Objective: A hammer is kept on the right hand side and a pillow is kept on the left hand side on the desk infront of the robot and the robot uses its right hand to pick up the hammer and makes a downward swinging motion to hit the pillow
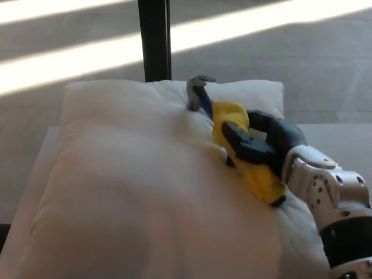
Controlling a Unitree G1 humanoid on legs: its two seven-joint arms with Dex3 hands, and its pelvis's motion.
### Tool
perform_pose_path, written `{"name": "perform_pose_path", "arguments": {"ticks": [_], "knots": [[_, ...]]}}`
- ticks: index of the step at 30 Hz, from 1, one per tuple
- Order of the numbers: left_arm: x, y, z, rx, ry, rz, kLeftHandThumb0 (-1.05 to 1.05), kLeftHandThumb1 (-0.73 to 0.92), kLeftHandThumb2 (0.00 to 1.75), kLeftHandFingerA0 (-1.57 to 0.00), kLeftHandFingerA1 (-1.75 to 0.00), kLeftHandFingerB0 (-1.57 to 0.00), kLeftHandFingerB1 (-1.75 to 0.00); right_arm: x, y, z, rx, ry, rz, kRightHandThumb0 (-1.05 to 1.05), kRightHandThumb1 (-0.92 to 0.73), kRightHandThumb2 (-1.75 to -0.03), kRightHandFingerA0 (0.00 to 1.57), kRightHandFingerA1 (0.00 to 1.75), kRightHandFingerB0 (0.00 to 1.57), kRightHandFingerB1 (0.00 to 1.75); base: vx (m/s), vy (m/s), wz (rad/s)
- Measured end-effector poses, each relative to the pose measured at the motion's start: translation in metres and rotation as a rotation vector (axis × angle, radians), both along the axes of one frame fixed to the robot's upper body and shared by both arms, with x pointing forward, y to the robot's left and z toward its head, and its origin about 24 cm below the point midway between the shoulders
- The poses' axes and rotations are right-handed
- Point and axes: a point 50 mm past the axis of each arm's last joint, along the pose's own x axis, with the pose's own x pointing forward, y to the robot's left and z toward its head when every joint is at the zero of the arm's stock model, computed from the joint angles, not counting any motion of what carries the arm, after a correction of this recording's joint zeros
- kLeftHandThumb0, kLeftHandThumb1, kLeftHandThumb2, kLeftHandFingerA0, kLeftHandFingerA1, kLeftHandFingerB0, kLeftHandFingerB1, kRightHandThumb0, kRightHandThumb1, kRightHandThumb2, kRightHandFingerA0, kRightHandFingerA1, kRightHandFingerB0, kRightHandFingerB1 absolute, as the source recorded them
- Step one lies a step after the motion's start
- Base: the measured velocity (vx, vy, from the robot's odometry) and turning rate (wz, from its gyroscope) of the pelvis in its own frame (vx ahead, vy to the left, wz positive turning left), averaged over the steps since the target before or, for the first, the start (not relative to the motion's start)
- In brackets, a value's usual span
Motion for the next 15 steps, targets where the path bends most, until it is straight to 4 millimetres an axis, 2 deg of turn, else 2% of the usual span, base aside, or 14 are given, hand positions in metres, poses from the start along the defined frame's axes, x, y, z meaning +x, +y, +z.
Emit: {"name": "perform_pose_path", "arguments": {"ticks": [1,2,3,4,5,6,7,8,9,10,11,12,13,15], "knots": [[0.0,0.0,0.0,0.0,0.0,0.0,-0.6,0.55,0.94,-0.51,-0.64,-0.42,-0.58,0.001,-0.001,0.004,0.022,0.004,-0.004,-0.39,-0.74,-0.89,1.06,1.75,0.74,1.63,0.0,0.0,0.0],[0.0,0.0,0.0,0.0,0.0,0.0,-0.62,0.54,0.95,-0.53,-0.66,-0.43,-0.59,0.003,-0.003,0.007,0.043,0.008,-0.008,-0.36,-0.6,-1.11,1.05,1.75,0.84,1.59,0.0,0.0,0.0],[0.0,0.0,0.0,0.0,0.0,0.0,-0.62,0.54,0.95,-0.53,-0.66,-0.43,-0.59,0.004,-0.004,0.011,0.066,0.012,-0.013,-0.36,-0.6,-1.11,1.05,1.75,0.84,1.59,0.0,0.0,0.0],[0.0,0.0,0.0,0.0,0.0,0.0,-0.62,0.69,0.61,-0.59,-0.56,-0.5,-0.46,0.005,-0.005,0.014,0.081,0.014,-0.016,-0.36,-0.58,-1.15,1.06,1.75,0.8,1.63,0.0,0.0,0.0],[0.0,0.0,0.0,0.0,0.0,0.0,-0.6,0.69,0.61,-0.58,-0.57,-0.48,-0.47,0.006,-0.007,0.019,0.106,0.014,-0.019,-0.36,-0.57,-1.11,1.09,1.75,0.86,1.46,0.0,0.0,0.0],[0.0,0.0,0.0,-0.001,-0.001,0.0,-0.6,0.7,0.61,-0.58,-0.56,-0.48,-0.47,0.007,-0.009,0.025,0.13,0.012,-0.021,-0.37,-0.58,-1.08,1.07,1.75,0.85,1.57,0.0,0.0,0.0],[0.0,0.0,0.0,-0.001,-0.001,0.001,-0.6,0.7,0.61,-0.58,-0.56,-0.48,-0.47,0.008,-0.011,0.031,0.156,0.012,-0.023,-0.37,-0.58,-1.08,1.07,1.75,0.85,1.57,0.0,0.0,0.0],[0.001,0.0,0.0,-0.001,-0.001,0.001,-0.58,0.72,0.62,-0.55,-0.56,-0.45,-0.47,0.009,-0.012,0.035,0.174,0.01,-0.024,-0.36,-0.6,-1.09,1.11,1.75,0.93,1.41,0.0,0.0,0.0],[0.001,0.0,0.0,-0.002,-0.001,0.002,-0.58,0.71,0.62,-0.57,-0.55,-0.46,-0.46,0.01,-0.014,0.04,0.197,0.008,-0.024,-0.38,-0.63,-1.05,1.09,1.75,0.82,1.63,0.0,0.0,0.0],[0.0,0.0,0.0,-0.002,-0.001,0.002,-0.59,0.71,0.62,-0.56,-0.56,-0.46,-0.47,0.01,-0.016,0.045,0.222,0.005,-0.026,-0.35,-0.61,-1.13,1.1,1.75,0.82,1.67,0.0,0.0,0.0],[0.0,0.0,0.0,-0.002,0.0,0.003,-0.59,0.71,0.62,-0.56,-0.56,-0.46,-0.47,0.011,-0.02,0.051,0.241,-0.002,-0.03,-0.35,-0.61,-1.13,1.1,1.75,0.82,1.67,0.0,0.0,0.0],[0.0,0.0,0.0,-0.002,0.0,0.003,-0.58,0.71,0.62,-0.57,-0.57,-0.46,-0.47,0.011,-0.024,0.057,0.263,-0.01,-0.035,-0.36,-0.67,-1.1,1.08,1.75,0.78,1.75,0.0,0.0,0.0],[0.0,0.0,0.0,-0.002,0.0,0.004,-0.59,0.71,0.61,-0.57,-0.58,-0.48,-0.47,0.011,-0.028,0.063,0.278,-0.02,-0.039,-0.35,-0.63,-1.14,1.08,1.75,0.8,1.7,0.0,0.0,0.0],[-0.001,0.0,0.0,-0.002,0.003,0.006,-0.6,0.71,0.62,-0.58,-0.58,-0.47,-0.47,0.011,-0.039,0.077,0.312,-0.045,-0.053,-0.34,-0.64,-1.21,1.08,1.75,0.78,1.75,0.0,0.0,0.0]]}}
